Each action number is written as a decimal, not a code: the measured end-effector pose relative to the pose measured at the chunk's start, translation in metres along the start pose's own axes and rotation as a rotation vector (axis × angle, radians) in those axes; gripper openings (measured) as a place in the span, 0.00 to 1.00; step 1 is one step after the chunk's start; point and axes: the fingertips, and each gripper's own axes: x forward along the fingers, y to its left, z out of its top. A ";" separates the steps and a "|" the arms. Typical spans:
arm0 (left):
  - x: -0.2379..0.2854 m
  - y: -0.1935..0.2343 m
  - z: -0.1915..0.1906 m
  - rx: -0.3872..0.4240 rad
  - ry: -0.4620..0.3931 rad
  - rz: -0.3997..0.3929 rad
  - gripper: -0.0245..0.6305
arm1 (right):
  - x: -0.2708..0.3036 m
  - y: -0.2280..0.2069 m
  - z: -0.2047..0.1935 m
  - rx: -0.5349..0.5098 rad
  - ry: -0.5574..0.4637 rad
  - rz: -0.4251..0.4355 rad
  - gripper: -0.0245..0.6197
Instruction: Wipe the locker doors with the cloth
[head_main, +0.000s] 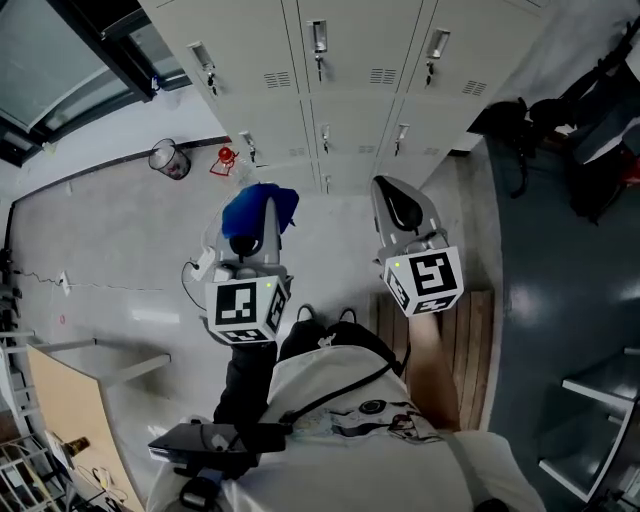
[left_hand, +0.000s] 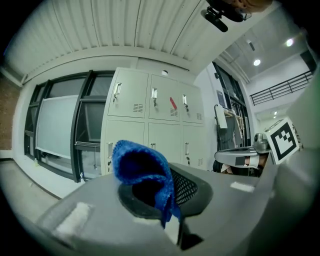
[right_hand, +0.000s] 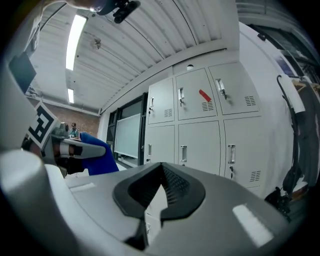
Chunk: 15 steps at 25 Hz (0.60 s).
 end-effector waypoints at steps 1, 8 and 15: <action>-0.006 -0.002 -0.001 0.003 0.001 -0.004 0.07 | -0.006 0.005 0.000 -0.003 0.004 -0.008 0.03; -0.035 0.009 -0.007 0.019 -0.018 -0.046 0.07 | -0.025 0.038 -0.001 -0.011 0.021 -0.076 0.04; -0.061 0.035 -0.030 0.024 0.015 -0.068 0.07 | -0.032 0.076 -0.016 -0.010 0.052 -0.111 0.04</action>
